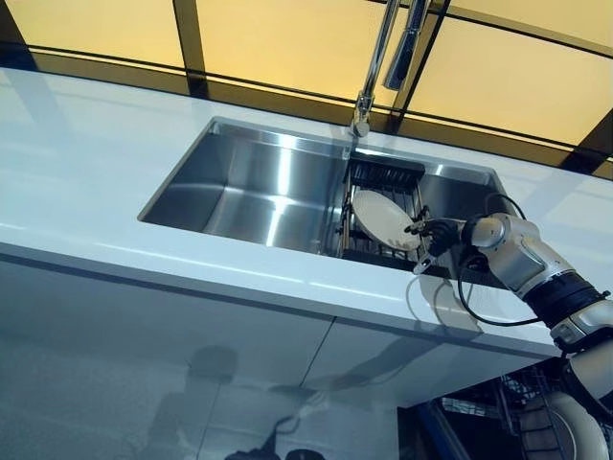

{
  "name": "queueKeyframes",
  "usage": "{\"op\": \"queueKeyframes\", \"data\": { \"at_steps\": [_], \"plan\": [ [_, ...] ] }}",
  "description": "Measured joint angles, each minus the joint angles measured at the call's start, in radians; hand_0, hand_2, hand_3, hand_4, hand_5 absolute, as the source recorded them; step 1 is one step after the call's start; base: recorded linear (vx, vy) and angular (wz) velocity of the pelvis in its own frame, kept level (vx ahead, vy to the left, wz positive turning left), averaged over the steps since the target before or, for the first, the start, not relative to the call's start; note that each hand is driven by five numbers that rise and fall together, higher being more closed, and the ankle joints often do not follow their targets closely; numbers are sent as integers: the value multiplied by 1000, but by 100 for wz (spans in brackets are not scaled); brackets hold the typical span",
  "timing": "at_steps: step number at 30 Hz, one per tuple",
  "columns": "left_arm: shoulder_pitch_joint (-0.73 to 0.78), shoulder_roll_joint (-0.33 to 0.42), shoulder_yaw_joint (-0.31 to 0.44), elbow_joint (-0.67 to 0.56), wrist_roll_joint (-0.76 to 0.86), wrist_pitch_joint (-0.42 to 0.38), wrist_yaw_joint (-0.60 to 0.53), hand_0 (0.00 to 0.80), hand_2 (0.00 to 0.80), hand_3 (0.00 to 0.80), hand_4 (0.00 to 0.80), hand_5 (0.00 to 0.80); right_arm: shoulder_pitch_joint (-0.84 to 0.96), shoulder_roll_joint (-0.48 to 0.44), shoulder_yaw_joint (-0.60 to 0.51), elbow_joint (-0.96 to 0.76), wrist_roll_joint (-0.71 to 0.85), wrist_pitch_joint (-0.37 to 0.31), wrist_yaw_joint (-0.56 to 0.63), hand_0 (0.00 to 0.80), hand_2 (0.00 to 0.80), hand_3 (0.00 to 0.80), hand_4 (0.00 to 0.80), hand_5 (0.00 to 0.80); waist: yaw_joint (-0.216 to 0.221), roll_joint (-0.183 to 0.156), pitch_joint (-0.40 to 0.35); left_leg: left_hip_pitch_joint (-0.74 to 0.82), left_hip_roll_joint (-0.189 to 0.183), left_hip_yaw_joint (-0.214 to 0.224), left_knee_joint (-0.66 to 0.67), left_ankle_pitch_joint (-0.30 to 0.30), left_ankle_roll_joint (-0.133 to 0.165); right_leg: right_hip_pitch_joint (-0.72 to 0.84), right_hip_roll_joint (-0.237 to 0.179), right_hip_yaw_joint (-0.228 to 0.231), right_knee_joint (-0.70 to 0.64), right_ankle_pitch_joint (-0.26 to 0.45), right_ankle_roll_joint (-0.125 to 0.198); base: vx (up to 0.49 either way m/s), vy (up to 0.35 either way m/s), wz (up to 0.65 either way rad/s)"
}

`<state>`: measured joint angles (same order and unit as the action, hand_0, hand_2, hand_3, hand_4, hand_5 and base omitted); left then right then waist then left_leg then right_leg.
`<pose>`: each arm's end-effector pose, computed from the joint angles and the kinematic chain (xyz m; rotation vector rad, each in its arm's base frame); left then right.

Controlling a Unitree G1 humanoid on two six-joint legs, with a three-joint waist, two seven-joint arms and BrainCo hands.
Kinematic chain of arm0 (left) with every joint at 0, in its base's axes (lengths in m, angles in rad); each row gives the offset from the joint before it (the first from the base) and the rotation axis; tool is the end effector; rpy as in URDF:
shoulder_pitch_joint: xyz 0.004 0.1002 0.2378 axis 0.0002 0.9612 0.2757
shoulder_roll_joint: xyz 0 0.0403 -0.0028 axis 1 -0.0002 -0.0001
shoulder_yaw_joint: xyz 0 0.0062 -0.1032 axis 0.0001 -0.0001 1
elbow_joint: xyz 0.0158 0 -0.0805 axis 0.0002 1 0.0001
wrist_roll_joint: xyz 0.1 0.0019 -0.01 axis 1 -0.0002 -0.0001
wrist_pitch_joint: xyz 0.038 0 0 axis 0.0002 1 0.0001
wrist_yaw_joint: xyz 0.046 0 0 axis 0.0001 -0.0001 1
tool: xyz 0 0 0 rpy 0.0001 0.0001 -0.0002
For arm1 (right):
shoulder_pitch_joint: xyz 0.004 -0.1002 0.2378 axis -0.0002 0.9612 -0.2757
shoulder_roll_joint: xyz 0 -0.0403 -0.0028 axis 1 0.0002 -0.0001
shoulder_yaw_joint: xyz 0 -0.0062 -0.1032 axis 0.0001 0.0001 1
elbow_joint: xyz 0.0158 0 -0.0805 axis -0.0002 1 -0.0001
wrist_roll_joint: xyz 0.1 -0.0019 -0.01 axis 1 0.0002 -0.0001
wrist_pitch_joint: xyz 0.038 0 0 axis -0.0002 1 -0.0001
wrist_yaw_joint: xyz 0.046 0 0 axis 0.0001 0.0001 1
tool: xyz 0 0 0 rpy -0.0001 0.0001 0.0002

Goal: Take plates into dishwasher

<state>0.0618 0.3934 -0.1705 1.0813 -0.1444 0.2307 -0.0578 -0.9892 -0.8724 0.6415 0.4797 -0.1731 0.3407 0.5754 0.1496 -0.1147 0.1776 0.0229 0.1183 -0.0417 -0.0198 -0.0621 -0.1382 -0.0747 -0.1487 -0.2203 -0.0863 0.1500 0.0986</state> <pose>0.0638 0.2706 -0.0997 0.2612 1.3824 0.1372 0.3320 -0.2363 0.2206 -1.2408 0.3628 0.3715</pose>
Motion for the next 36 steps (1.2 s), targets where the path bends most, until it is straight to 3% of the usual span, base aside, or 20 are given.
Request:
{"op": "queueKeyframes", "data": {
  "at_steps": [36],
  "plan": [
    [-5,-3,-5,1,0,22,13,0,0,0,0,0,-75,19,0,-1,92,102,-190,0,0,0,0,0,5,-5,-4,2,2,1,-2,0,0,4,2,-3,0,0,0,-1,1,0]
  ]
}}
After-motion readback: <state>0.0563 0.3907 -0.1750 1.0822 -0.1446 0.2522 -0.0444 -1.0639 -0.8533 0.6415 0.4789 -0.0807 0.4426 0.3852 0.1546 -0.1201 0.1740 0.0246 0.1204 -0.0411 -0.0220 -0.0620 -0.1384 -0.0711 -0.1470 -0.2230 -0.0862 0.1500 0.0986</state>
